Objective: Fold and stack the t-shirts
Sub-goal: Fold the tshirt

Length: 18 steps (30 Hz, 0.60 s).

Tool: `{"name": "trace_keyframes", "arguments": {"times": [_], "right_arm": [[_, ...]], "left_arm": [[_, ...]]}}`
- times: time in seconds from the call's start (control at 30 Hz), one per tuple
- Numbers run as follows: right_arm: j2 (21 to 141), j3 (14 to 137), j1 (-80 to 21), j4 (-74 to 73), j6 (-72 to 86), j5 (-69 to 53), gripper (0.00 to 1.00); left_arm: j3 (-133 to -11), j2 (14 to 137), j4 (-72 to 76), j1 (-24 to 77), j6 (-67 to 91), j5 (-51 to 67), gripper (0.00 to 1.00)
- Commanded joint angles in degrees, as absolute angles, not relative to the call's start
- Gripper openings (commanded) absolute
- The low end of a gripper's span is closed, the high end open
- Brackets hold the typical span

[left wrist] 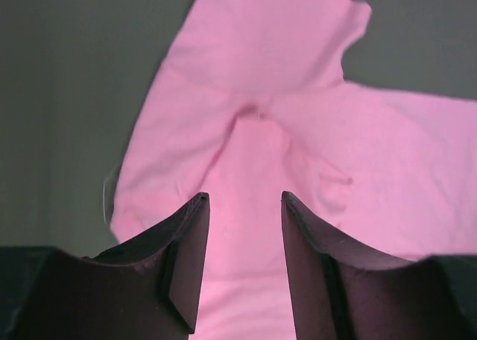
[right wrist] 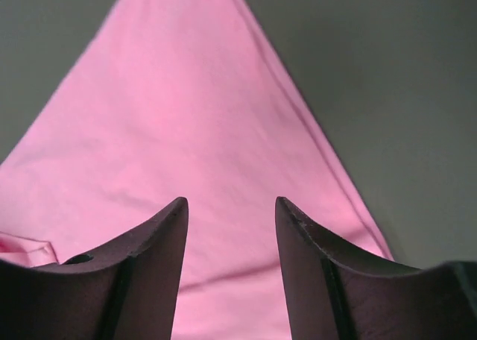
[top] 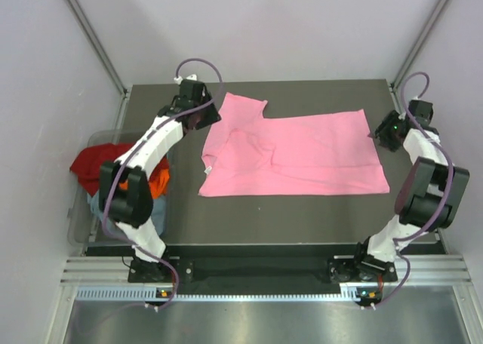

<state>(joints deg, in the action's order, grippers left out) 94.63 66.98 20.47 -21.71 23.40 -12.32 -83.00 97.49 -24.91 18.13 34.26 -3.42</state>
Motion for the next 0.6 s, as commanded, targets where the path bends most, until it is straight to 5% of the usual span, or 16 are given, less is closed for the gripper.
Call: {"name": "trace_keyframes", "arguments": {"times": [0.0, 0.57], "right_arm": [[101.8, 76.4, 15.9, -15.5, 20.2, -17.6, 0.51], [132.2, 116.1, 15.6, -23.7, 6.5, -28.6, 0.53]], "left_arm": [[-94.4, 107.9, -21.4, 13.5, 32.4, 3.3, 0.48], [-122.2, 141.3, -14.2, 10.6, 24.5, 8.4, 0.51]]}}
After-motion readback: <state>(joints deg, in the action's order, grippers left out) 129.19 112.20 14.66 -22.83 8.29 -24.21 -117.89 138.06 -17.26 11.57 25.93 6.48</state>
